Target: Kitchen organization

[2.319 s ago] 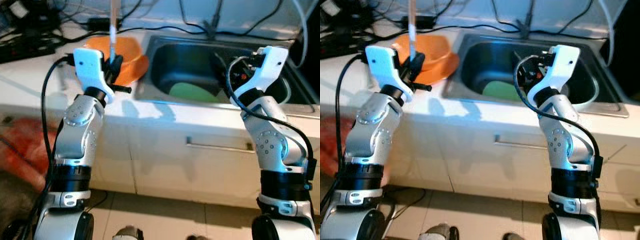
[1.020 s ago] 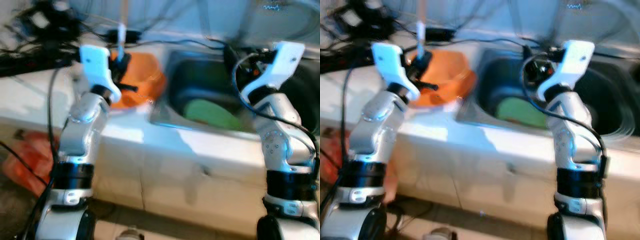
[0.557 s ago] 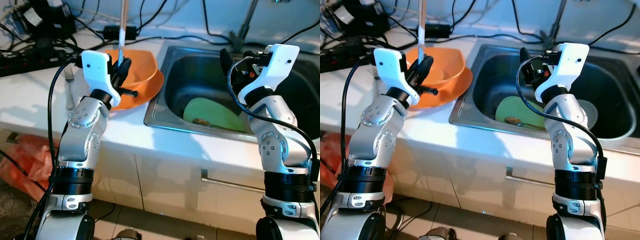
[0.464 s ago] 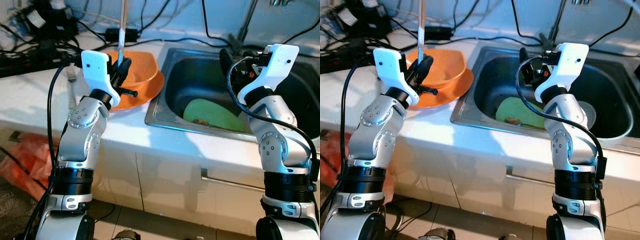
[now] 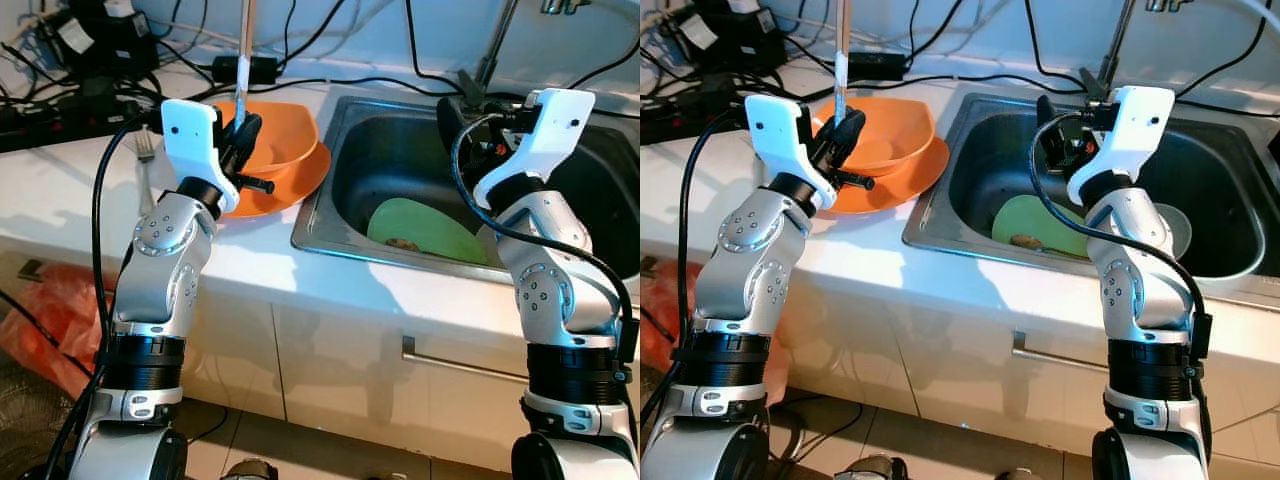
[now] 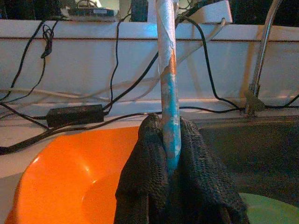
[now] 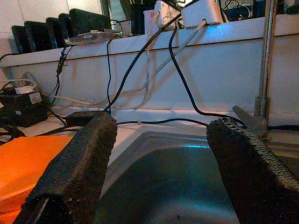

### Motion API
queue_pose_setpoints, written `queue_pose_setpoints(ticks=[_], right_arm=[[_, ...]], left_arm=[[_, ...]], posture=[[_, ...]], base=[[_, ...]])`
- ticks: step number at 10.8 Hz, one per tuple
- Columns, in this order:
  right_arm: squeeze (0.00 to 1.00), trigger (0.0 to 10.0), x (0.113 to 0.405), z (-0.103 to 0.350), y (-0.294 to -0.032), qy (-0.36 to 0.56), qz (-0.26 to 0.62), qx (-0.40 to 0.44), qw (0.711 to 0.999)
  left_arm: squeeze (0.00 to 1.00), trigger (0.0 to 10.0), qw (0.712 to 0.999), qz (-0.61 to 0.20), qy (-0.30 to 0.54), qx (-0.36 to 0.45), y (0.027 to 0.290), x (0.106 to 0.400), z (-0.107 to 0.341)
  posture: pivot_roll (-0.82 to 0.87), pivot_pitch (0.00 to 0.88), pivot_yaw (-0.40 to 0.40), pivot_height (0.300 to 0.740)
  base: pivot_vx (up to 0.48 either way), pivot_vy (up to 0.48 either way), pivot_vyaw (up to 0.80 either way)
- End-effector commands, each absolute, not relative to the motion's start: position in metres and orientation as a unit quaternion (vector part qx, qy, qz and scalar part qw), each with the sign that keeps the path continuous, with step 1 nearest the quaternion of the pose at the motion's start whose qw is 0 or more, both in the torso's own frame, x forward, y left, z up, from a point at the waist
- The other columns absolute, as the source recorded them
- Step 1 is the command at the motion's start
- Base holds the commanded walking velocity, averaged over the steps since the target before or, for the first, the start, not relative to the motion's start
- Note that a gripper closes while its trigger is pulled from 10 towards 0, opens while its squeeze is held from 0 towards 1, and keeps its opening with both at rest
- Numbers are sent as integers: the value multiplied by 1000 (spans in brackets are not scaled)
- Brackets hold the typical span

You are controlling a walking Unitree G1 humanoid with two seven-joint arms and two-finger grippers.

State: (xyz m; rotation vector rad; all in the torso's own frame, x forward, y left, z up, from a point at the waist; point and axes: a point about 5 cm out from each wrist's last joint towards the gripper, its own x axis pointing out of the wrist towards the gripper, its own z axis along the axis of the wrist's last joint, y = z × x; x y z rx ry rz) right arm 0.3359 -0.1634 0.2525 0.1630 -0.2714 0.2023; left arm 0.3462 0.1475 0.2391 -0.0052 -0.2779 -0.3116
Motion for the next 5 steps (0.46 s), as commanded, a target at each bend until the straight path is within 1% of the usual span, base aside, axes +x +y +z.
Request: queue_pose_setpoints(ticks=[1,3,4,5], right_arm=[[0,10000,335,255,-163,-140,101,79,982],[0,10000,334,254,-163,-137,101,79,982],[0,10000,334,253,-159,-130,108,104,980],[0,10000,334,249,-155,-114,118,153,975]], left_arm=[[0,549,977,-158,-143,6,146,345,242],[0,1216,977,-162,-137,7,144,344,239],[0,549,973,-196,-123,18,132,344,233],[0,431,969,-215,-116,30,124,344,229]], posture=[[96,99,-6,740],[94,103,-10,740],[91,108,-14,740],[89,111,-15,740]], base=[[0,0,0],[0,0,0],[0,0,0],[0,0,0]])
